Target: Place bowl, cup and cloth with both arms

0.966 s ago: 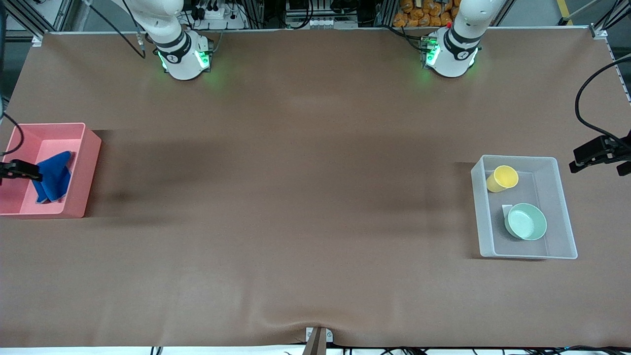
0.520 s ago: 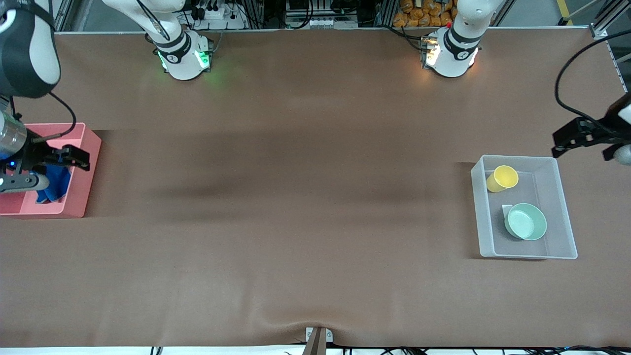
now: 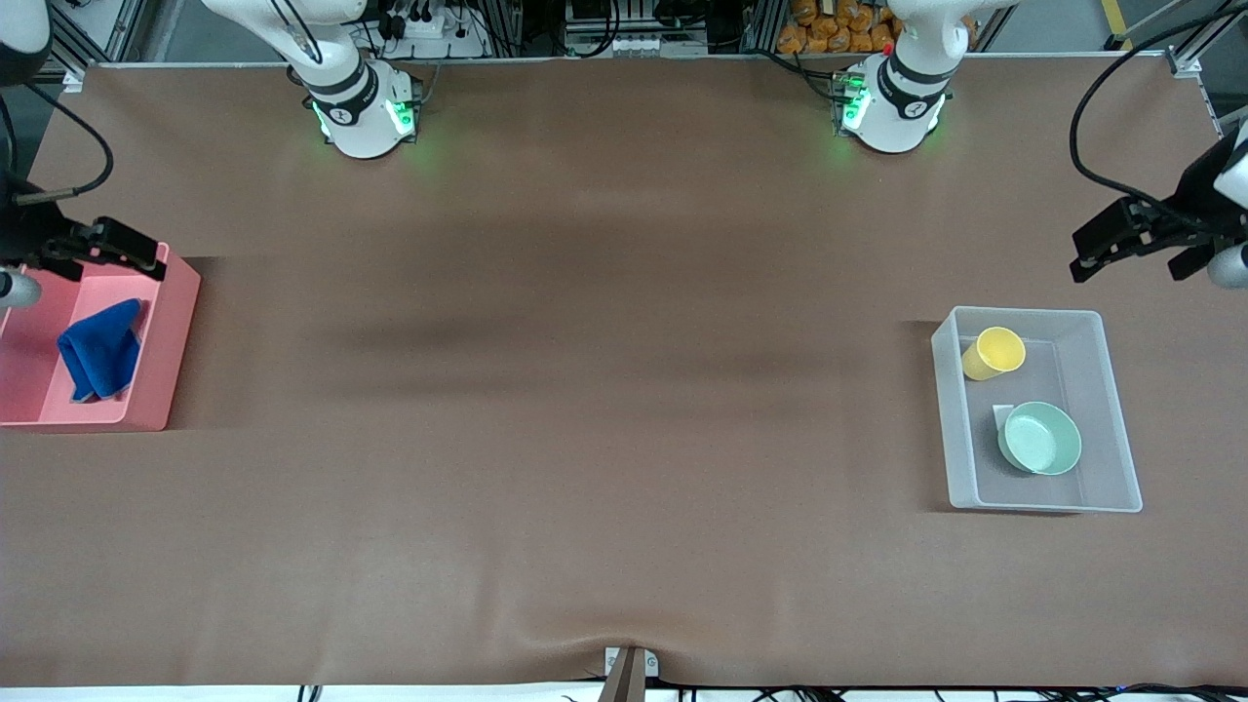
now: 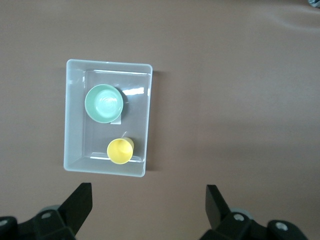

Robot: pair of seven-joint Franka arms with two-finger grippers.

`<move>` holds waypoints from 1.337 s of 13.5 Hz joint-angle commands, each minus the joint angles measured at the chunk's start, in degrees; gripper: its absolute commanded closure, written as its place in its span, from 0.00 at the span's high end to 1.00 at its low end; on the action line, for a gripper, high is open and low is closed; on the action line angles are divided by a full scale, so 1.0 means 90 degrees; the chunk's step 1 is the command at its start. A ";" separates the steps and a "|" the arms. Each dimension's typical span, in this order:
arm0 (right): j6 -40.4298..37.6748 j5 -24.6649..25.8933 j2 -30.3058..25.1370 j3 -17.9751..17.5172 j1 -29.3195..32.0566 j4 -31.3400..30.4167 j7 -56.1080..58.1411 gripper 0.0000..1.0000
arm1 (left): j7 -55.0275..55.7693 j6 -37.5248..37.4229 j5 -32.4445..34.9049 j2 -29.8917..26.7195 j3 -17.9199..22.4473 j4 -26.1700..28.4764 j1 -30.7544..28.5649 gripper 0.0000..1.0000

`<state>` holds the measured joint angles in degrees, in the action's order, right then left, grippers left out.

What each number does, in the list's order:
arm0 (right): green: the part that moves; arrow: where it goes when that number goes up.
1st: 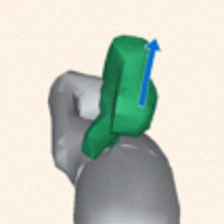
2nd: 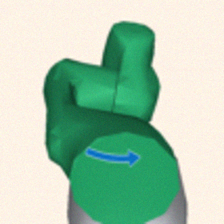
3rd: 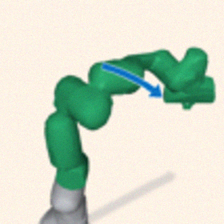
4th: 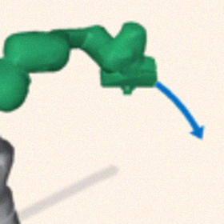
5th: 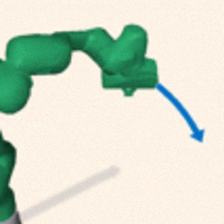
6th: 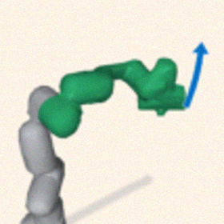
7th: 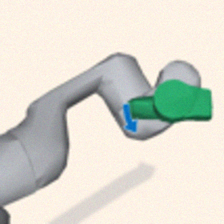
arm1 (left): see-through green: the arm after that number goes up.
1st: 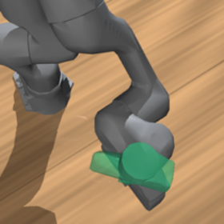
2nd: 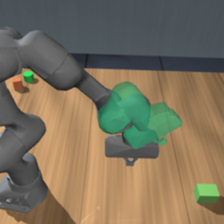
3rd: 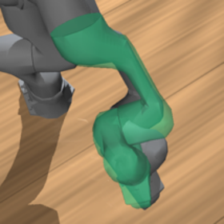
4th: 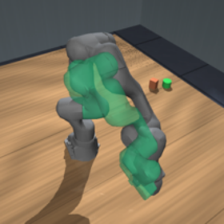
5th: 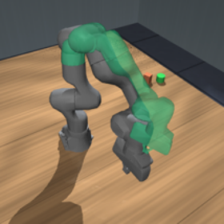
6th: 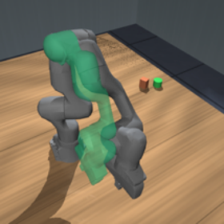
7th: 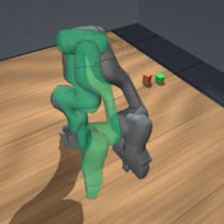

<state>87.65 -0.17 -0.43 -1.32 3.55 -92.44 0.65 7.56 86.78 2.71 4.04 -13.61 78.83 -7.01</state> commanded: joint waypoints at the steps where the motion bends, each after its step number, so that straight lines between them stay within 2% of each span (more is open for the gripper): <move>1: -0.0353 -0.0089 -0.0313 0.0059 -0.0072 -0.0100 -0.0219 1.00 | -0.0088 0.0035 -0.0145 -0.0468 0.0622 0.0556 0.0503 1.00; 3: -0.0675 -0.0108 -0.0343 0.0166 -0.0081 -0.0090 -0.0209 1.00 | -0.0088 0.0045 -0.0145 -0.0508 0.0984 0.0615 0.0836 1.00; 9: -0.0735 -0.0108 -0.0343 0.0674 -0.0432 0.0096 0.0103 1.00 | -0.0380 -0.0033 -0.0116 -0.0567 0.1112 0.0547 0.0886 1.00; 15: -0.0725 -0.0089 -0.0324 0.0665 -0.0394 0.0262 0.0103 1.00 | -0.0381 -0.0160 -0.0145 -0.0518 0.1326 0.0489 0.1032 1.00; 18: -0.0345 -0.0030 -0.0324 0.0645 -0.0433 0.0291 0.0103 1.00 | -0.0352 -0.0306 -0.0135 -0.0508 0.1347 0.0391 0.1032 1.00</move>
